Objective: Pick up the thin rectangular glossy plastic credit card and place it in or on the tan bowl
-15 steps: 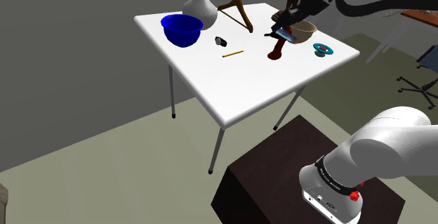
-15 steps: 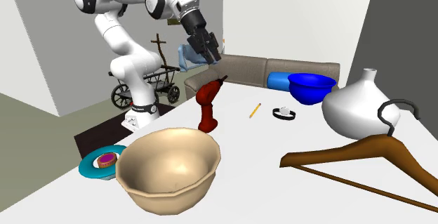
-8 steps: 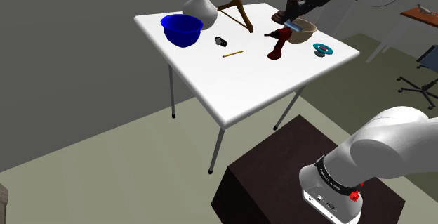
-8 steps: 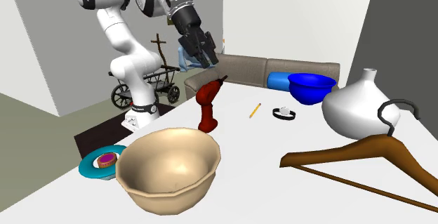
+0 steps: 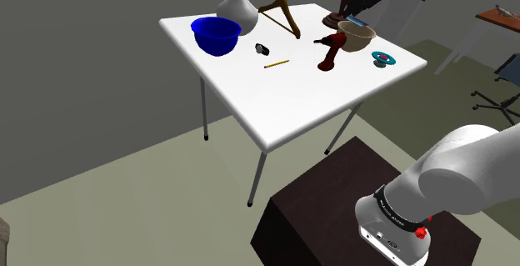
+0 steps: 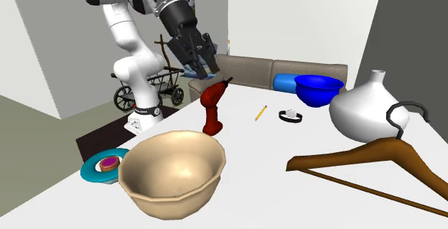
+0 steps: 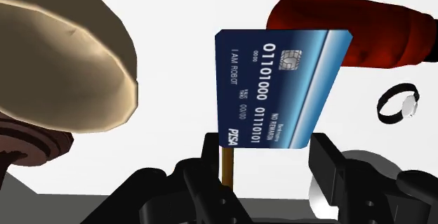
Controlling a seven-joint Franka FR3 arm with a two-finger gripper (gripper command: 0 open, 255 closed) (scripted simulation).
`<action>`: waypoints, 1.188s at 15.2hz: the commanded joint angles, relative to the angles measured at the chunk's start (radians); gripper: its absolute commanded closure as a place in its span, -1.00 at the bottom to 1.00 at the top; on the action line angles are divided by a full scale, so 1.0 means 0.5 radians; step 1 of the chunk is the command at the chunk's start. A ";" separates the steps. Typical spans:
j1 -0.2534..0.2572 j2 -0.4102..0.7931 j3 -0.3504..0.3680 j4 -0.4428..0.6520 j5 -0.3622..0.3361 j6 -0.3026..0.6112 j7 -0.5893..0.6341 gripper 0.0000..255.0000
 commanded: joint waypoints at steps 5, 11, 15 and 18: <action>0.122 0.423 -0.349 0.428 0.346 -0.112 -0.421 1.00; 0.045 0.977 -0.583 0.986 0.872 -0.408 -0.847 1.00; -0.182 1.340 -0.587 1.387 1.161 -0.643 -1.009 1.00; -0.182 1.343 -0.569 1.317 1.185 -0.577 -1.050 1.00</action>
